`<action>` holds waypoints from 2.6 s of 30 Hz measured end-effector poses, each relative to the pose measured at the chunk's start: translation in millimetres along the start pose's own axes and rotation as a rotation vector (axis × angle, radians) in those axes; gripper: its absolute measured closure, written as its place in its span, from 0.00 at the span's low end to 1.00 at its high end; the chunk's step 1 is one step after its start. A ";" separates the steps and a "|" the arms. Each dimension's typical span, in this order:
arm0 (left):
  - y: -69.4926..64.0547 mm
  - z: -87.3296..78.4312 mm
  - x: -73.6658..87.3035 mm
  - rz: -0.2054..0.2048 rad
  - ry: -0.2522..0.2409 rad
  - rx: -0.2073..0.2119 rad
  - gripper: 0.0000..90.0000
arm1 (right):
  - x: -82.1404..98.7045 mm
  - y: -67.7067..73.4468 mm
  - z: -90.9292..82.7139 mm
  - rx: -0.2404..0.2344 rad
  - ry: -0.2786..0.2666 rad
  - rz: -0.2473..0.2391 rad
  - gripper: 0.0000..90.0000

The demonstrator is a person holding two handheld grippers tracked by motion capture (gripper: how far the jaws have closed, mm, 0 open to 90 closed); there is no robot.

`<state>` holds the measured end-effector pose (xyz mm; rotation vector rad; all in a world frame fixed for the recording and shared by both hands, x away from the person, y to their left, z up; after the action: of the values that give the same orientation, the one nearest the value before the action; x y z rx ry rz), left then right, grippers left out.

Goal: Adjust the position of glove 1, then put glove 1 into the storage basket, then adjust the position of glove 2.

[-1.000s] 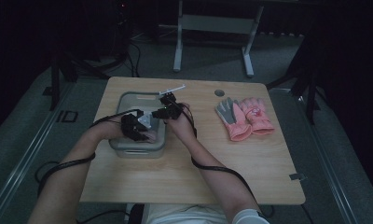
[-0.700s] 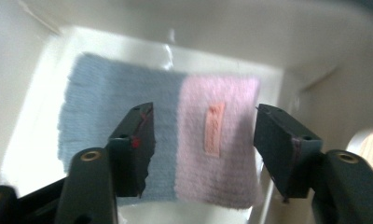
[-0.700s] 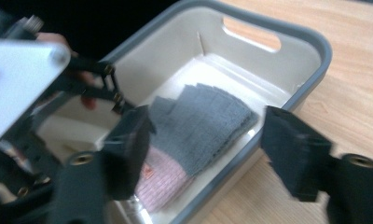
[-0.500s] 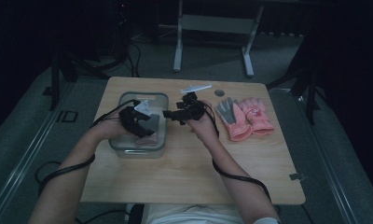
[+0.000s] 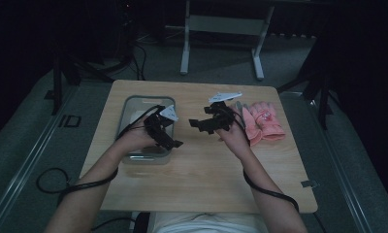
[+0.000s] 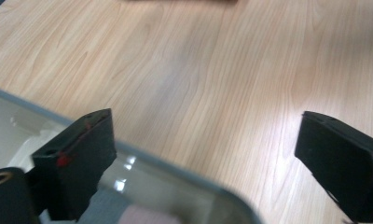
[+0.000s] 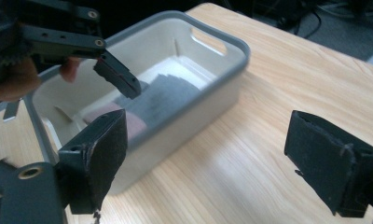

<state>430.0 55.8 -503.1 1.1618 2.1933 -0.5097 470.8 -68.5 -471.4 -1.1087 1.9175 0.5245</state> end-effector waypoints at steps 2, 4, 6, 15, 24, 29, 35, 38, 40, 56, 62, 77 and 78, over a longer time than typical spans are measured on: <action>-6.4 5.2 -4.4 -0.027 -0.016 -0.008 0.02 | 6.4 -5.5 -7.0 0.024 0.011 0.007 0.12; -13.4 9.0 -10.1 -0.047 -0.059 -0.010 0.02 | 10.8 -9.6 -13.0 0.019 0.005 0.017 0.11; -17.4 12.8 -13.3 -0.062 -0.086 -0.039 0.02 | 15.1 -16.1 -20.5 0.035 -0.003 0.010 0.17; -44.6 33.5 -11.9 -0.047 -0.086 -0.086 0.02 | 44.7 -54.6 -48.5 0.126 0.063 -0.004 0.62; -72.7 55.7 0.8 -0.036 -0.072 -0.118 0.02 | 79.5 -105.6 -60.1 0.230 0.136 0.010 0.70; -83.7 67.6 12.9 -0.042 -0.069 -0.116 0.02 | 90.8 -125.2 -56.2 0.253 0.172 -0.027 0.70; -95.2 79.3 29.2 -0.063 -0.099 -0.125 0.02 | 100.3 -136.6 -41.6 0.239 0.220 -0.077 0.70; -100.0 85.4 37.9 -0.066 -0.101 -0.138 0.02 | 105.2 -141.2 -35.4 0.238 0.246 -0.078 0.70; -103.4 88.9 42.9 -0.084 -0.106 -0.130 0.02 | 109.2 -144.4 -32.3 0.240 0.262 -0.075 0.70; -117.9 92.8 59.8 -0.103 -0.123 -0.145 0.02 | 154.1 -160.2 -3.7 0.229 0.422 -0.035 0.76; -115.0 89.0 61.8 -0.116 -0.148 -0.173 0.02 | 160.9 -164.9 -2.0 0.228 0.373 0.151 0.93; -106.0 86.0 64.9 -0.129 -0.187 -0.188 0.02 | 75.9 -89.3 -65.6 0.336 0.098 0.300 0.98; -105.6 86.2 65.1 -0.122 -0.191 -0.191 0.02 | 73.1 -81.9 -68.6 0.337 0.092 0.302 0.98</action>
<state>341.1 -11.9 -604.8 0.8477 2.1039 -0.4321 490.5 -195.2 -489.2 -0.6423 2.1714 0.2975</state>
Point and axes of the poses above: each handheld gripper's, and its own axes: z roughly forward along the jaws, x roughly out of its underside, y roughly to its left, the point moved 8 cm from there along z, roughly forward along the jaws, and after that the axes turned 11 degrees about -z, right-handed, at the moved point
